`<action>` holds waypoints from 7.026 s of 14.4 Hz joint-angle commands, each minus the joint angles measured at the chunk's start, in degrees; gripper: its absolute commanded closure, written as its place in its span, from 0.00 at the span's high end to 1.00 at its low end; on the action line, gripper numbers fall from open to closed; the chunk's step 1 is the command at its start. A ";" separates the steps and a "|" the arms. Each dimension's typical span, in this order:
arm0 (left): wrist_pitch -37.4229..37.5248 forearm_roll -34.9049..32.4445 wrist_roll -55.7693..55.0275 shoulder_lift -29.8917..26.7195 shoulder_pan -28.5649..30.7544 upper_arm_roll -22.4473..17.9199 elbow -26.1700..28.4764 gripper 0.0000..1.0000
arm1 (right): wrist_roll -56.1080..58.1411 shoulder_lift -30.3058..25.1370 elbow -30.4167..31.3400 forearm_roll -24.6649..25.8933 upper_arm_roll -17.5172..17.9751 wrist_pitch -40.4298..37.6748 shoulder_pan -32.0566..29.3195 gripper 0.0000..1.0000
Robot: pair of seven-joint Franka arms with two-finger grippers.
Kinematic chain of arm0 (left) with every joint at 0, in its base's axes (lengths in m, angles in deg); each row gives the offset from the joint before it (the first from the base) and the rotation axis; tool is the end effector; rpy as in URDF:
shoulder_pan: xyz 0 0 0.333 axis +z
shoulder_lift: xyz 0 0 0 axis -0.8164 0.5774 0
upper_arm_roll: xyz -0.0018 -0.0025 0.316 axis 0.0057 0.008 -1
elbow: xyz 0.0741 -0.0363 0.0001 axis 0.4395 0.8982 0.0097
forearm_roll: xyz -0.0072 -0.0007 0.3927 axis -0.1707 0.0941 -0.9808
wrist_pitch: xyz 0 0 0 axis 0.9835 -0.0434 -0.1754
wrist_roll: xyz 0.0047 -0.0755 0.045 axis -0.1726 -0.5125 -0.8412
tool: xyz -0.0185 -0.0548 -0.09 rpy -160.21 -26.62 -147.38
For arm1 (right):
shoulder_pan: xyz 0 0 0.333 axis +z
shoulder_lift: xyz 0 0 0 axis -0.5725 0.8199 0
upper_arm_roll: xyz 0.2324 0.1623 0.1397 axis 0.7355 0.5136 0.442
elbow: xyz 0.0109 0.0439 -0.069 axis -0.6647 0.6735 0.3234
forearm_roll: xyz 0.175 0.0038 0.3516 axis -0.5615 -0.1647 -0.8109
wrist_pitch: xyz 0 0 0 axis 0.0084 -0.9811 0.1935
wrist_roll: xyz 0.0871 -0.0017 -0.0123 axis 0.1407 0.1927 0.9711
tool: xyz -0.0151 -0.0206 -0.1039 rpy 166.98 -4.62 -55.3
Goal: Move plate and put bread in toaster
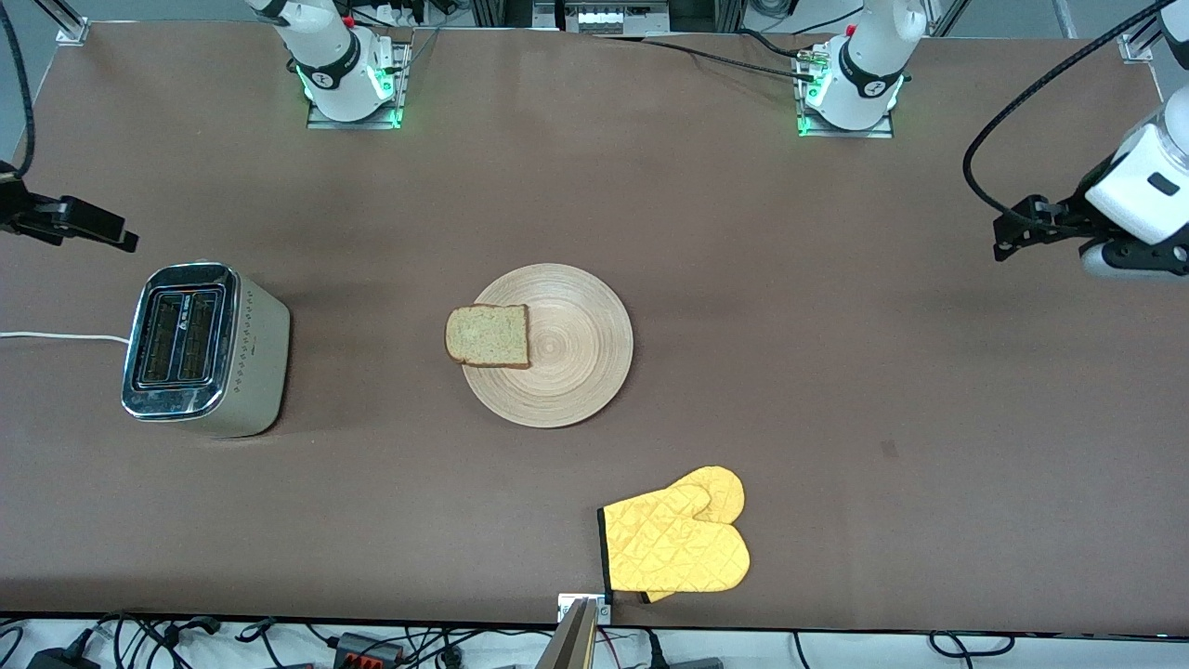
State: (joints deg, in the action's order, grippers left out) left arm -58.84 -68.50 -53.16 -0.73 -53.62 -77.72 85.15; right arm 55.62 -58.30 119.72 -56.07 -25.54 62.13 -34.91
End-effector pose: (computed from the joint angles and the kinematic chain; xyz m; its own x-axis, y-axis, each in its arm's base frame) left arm 0.5529 -0.0167 0.5912 0.9994 -0.0333 -0.0012 -0.0334 -0.9990 -0.0282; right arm 0.5765 -0.0362 0.5797 0.9922 -0.0731 -0.1014 -0.0783 -0.9957 -0.0488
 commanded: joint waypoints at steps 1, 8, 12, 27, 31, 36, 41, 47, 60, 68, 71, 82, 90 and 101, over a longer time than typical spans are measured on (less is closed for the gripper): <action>0.44 1.03 -1.65 -3.46 0.29 0.43 2.86 1.00 | -0.72 2.86 -0.87 -5.36 -0.17 1.87 1.75 1.00; 1.16 1.03 -1.04 -2.40 0.20 0.43 0.92 1.00 | -4.94 10.51 -0.79 -16.53 0.01 8.73 3.15 1.00; 1.16 1.03 -1.04 -1.08 0.38 -0.09 0.13 1.00 | -6.78 13.94 -0.79 -18.31 0.01 14.26 6.40 1.00; 1.25 0.94 -1.83 -0.64 0.20 0.52 -1.20 1.00 | -9.25 22.30 -0.87 -31.57 -0.43 29.57 11.95 1.00; 1.16 0.94 -1.83 -0.55 0.20 0.52 -1.20 1.00 | -9.24 22.39 -0.96 -30.98 -0.43 31.67 12.55 1.00; 1.16 0.94 -1.83 -0.55 0.20 0.52 -1.20 1.00 | -6.26 21.86 7.37 -27.63 0.01 47.57 15.63 1.00; 1.16 0.94 -1.83 -0.55 0.20 0.52 -1.20 1.00 | 3.21 20.98 11.51 -27.72 1.41 46.89 15.72 1.00; 1.25 0.94 -1.83 -0.55 0.20 0.52 -1.20 1.00 | 6.74 21.42 11.17 -27.55 1.33 41.09 15.46 1.00; 1.16 0.94 -1.83 -0.38 0.20 0.52 -1.28 1.00 | 9.56 22.56 12.84 -28.34 1.59 38.97 17.39 1.00; 1.16 0.94 -1.83 -0.38 0.20 0.52 -1.28 1.00 | 11.85 26.87 13.63 -33.79 1.59 42.32 17.57 1.00; 1.16 0.94 -1.74 -0.38 0.29 0.52 -1.28 1.00 | 11.41 26.34 12.58 -33.79 1.50 42.05 16.95 1.00; 1.25 0.94 -1.48 -0.38 0.29 0.26 -1.28 1.00 | 5.18 26.52 11.96 -34.05 1.68 39.42 18.18 1.00; 1.25 0.94 -1.56 -0.29 0.29 0.26 -1.28 1.00 | 11.22 27.05 11.87 -36.07 1.50 31.77 13.17 1.00; 1.25 0.94 -1.57 -0.29 0.29 0.26 -1.28 1.00 | 13.26 29.42 15.56 -45.74 1.76 38.27 18.44 0.99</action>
State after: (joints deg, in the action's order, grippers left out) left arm -58.18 -68.13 -54.66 -1.87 -53.51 -77.53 85.54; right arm 66.83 -28.57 133.68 -100.09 -23.65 99.16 -16.70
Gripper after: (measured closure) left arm 0.000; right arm 0.000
